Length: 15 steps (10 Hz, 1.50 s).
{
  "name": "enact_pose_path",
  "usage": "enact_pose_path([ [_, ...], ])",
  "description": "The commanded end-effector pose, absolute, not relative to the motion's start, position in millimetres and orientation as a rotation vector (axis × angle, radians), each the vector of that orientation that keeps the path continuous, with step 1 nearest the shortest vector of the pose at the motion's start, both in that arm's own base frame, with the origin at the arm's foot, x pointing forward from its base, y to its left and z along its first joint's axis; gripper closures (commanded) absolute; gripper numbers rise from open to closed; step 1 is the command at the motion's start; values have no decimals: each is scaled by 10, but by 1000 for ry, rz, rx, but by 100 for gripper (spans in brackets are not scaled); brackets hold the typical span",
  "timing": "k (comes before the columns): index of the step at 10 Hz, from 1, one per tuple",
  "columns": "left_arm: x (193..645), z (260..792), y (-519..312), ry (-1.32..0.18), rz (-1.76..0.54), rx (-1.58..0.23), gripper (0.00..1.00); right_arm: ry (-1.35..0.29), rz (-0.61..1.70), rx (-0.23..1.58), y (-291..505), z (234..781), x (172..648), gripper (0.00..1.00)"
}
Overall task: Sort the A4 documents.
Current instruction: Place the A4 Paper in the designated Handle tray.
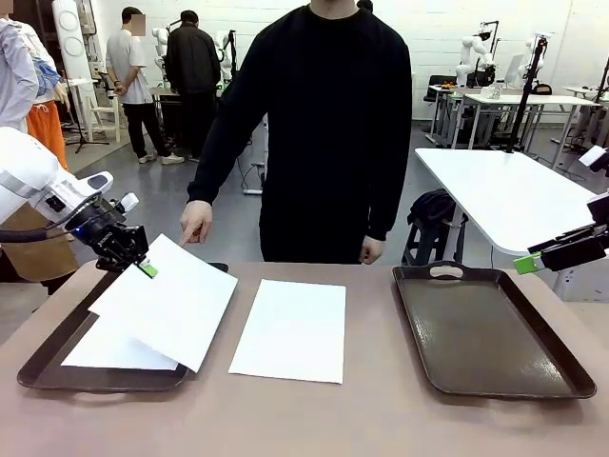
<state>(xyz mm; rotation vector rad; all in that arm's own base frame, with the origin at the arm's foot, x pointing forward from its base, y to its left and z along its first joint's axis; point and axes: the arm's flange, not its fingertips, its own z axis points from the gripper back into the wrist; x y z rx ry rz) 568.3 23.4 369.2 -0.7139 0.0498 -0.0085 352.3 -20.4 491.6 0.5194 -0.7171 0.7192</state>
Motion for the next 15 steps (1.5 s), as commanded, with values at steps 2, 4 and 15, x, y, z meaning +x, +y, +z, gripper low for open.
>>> enact_pose_path([
  [2, 5863, 3660, 440, 69, 51, -603, 99, -734, 728, 542, -205, 4904, 3566, 0],
  [4, 5867, 3600, 442, 83, 41, -600, 99, -734, 728, 542, -205, 4904, 3566, 0],
  [15, 5767, 3571, 524, 66, 90, -389, 37, -734, 728, 542, -205, 4904, 3566, 0],
])
